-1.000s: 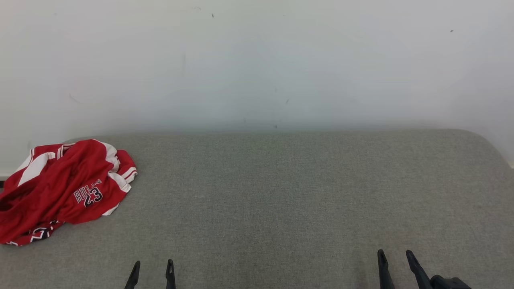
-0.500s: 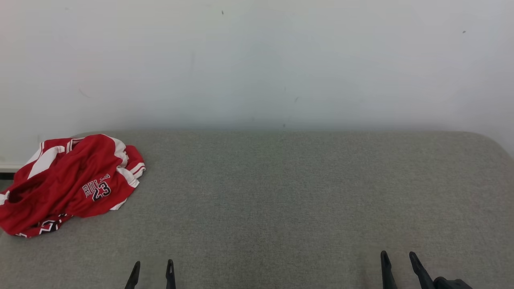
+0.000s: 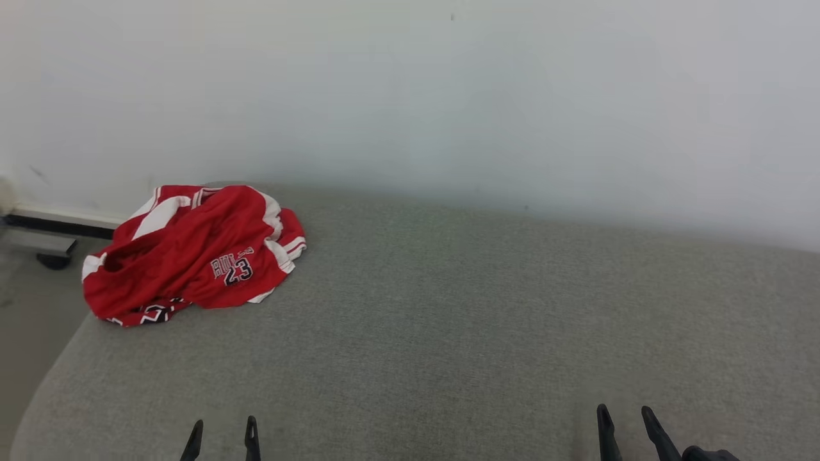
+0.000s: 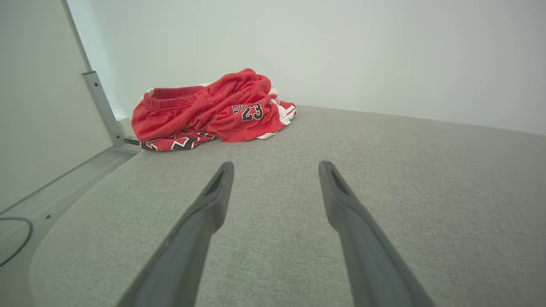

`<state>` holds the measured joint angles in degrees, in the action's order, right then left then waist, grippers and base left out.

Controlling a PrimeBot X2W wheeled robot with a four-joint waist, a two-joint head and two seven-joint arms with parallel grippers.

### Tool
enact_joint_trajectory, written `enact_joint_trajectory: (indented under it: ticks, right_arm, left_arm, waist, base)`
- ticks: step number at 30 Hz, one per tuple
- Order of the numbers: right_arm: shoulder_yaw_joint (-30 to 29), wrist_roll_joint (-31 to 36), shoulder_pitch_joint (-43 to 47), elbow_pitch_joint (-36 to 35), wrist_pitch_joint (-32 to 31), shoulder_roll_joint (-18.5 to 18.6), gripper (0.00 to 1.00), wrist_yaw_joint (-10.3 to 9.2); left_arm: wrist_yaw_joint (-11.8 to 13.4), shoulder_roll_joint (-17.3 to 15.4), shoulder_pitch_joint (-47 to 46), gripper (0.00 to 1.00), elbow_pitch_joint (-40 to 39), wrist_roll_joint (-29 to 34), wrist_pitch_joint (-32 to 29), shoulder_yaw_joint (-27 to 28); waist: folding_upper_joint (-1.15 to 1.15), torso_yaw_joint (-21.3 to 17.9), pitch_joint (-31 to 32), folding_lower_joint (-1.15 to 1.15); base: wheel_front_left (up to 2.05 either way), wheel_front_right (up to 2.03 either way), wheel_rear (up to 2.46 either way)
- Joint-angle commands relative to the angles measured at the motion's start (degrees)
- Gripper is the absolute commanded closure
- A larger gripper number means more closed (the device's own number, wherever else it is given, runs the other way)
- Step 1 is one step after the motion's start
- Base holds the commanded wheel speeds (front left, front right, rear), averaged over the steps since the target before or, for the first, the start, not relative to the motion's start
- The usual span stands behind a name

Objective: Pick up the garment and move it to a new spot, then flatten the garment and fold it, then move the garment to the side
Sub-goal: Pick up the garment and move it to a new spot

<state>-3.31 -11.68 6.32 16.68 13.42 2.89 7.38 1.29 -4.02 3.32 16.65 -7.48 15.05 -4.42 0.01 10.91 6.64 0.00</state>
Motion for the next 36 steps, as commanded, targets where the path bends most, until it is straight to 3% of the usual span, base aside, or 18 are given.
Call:
enact_joint_trajectory:
  ticks: [1,14,27,36]
  right_arm:
    - [0.16,-0.85,-0.38,0.21,0.38,-0.03,0.00,0.21]
    - [3.29,-2.61,-1.97,2.27,1.46,-0.04,0.00,0.21]
    - [5.88,-1.73,-5.46,4.06,1.71,-0.04,0.00,0.21]
    - [6.03,-1.41,-5.35,4.29,1.80,-0.05,0.00,0.21]
  left_arm:
    - [0.18,-0.42,0.35,0.00,-0.01,0.11,0.20,0.27]
    - [1.25,-1.51,1.70,0.00,-0.70,-0.58,0.21,1.93]
    - [2.60,-1.21,3.22,0.00,-3.45,-1.03,0.21,4.03]
    - [2.18,-1.12,1.78,0.00,-2.00,-1.15,0.20,3.79]
  waist:
    - [-0.01,4.75,0.07,0.00]
    - [-0.01,14.64,-0.48,0.00]
    - [-0.01,16.35,-2.53,0.00]
    - [-0.01,16.36,-2.60,0.00]
  base:
    - [0.00,0.00,0.00]
    - [0.00,0.00,0.00]
    - [0.00,0.00,0.00]
    - [0.00,0.00,0.00]
